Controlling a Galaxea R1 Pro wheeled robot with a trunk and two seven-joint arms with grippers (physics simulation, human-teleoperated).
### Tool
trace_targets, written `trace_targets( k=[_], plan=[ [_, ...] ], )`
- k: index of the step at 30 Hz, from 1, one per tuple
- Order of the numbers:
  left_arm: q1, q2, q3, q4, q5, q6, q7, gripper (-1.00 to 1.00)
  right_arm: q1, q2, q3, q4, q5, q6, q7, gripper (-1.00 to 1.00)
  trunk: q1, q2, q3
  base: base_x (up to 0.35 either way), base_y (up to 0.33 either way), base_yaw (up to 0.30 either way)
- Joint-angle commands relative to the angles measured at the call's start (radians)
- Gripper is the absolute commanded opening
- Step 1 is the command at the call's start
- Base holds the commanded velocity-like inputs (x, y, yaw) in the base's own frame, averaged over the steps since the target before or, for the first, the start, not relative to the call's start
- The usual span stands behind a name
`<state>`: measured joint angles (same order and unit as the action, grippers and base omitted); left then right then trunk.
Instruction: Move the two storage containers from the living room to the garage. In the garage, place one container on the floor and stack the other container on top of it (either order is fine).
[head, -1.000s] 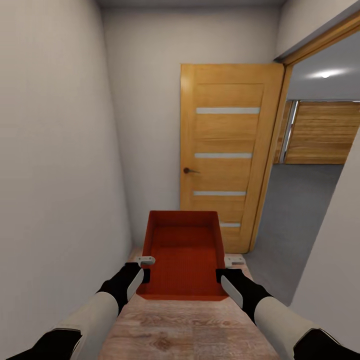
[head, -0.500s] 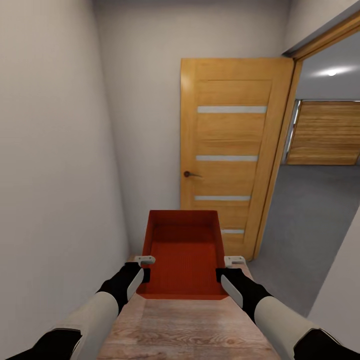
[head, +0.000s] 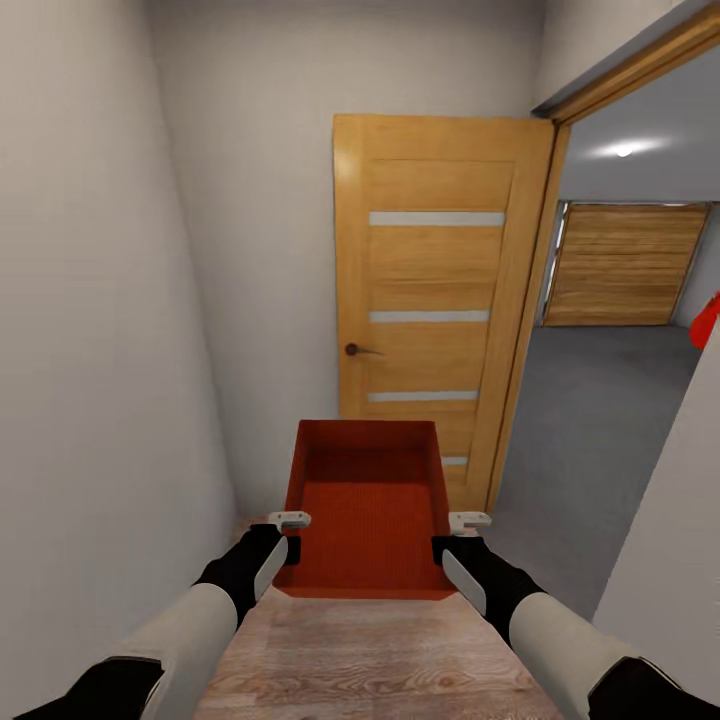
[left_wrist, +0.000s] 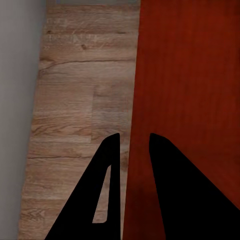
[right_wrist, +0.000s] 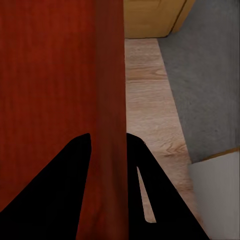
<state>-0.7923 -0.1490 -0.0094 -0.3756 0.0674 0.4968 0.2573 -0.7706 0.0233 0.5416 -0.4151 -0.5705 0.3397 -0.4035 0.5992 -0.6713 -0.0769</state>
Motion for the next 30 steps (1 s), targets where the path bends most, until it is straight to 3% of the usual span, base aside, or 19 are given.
trace_targets(
  k=[1, 14, 30],
  plan=[
    [0.001, 0.000, -0.003, -0.002, -0.031, 0.012, 0.022, -1.00, -0.002, 0.000, -0.012, -0.002, 0.023, 0.009, -0.009, -1.00, 0.000, -0.002, -0.002, 0.000, 0.000, -0.240],
    [0.001, 0.000, -0.002, -0.002, -0.031, 0.014, 0.022, -1.00, -0.002, 0.001, -0.012, -0.002, 0.023, 0.009, -0.009, -1.00, 0.000, -0.002, -0.002, 0.018, 0.010, -0.241],
    [0.001, 0.000, -0.002, 0.000, -0.031, 0.014, 0.020, -1.00, -0.002, 0.001, -0.012, -0.002, 0.023, 0.009, -0.009, -1.00, 0.000, -0.002, -0.002, 0.271, 0.168, -0.241]
  ],
)
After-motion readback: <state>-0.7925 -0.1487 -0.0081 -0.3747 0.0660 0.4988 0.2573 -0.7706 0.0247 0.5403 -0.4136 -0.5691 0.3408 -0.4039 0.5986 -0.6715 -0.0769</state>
